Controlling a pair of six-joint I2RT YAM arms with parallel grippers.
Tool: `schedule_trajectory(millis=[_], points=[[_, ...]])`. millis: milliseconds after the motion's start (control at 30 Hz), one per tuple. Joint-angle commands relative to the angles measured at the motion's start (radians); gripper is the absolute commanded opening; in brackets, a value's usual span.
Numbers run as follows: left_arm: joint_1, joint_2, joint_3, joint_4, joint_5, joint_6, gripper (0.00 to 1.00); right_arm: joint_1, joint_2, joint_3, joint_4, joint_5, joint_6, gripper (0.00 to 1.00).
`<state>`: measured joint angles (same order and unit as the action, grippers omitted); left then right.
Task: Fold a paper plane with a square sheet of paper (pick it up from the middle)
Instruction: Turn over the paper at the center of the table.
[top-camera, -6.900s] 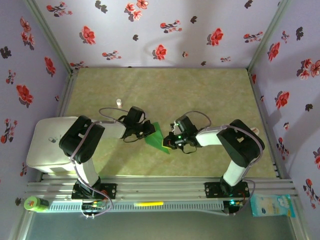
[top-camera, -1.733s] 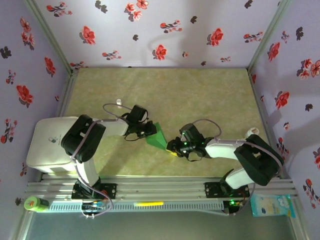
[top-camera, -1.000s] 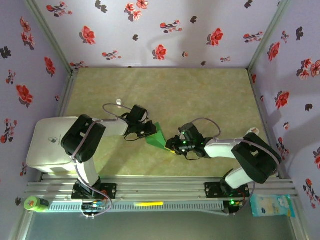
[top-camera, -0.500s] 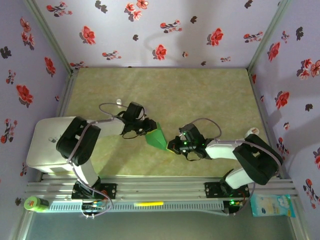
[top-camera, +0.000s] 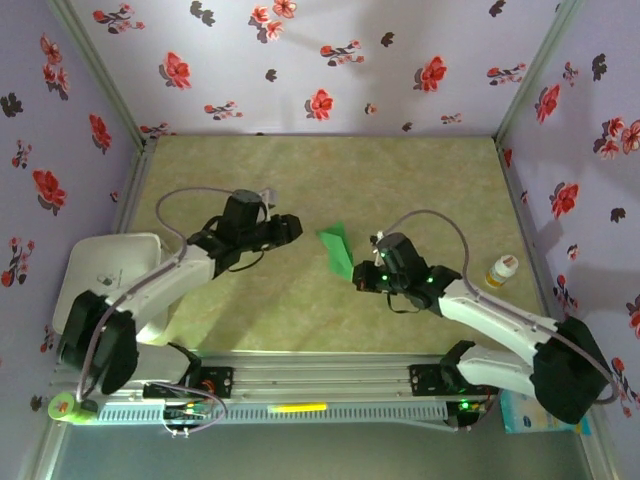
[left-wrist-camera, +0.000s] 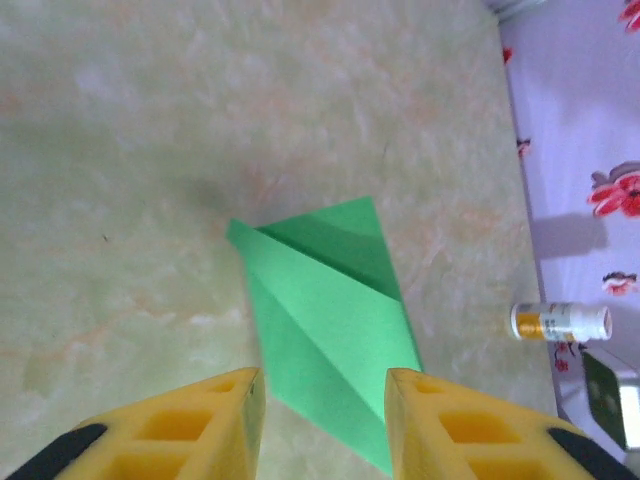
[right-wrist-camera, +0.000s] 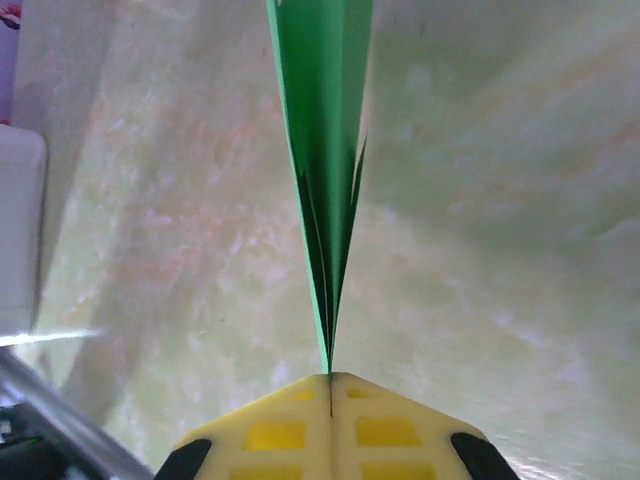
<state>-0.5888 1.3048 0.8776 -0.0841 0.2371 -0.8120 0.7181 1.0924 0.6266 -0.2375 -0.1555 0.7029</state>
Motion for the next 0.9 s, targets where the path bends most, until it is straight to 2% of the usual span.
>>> schedule_trajectory(millis=[0,167,467,700,867], points=[[0.006,-0.071,-0.043,-0.040,-0.109,0.049,0.38,-0.006,-0.026,0.076,-0.232,0.177,-0.171,0.01],[0.010,-0.129,-0.077,-0.050,-0.144,0.061,0.38,-0.006,-0.020,0.131,-0.307,0.274,-0.221,0.01],[0.036,-0.195,-0.142,-0.037,-0.148,0.075,0.39,0.006,0.006,0.184,-0.346,0.349,-0.241,0.01],[0.046,-0.236,-0.118,-0.133,-0.152,0.199,0.43,0.036,0.000,0.225,-0.396,0.450,-0.272,0.01],[0.050,-0.264,-0.123,-0.190,-0.181,0.266,0.60,0.066,0.014,0.252,-0.433,0.530,-0.315,0.01]])
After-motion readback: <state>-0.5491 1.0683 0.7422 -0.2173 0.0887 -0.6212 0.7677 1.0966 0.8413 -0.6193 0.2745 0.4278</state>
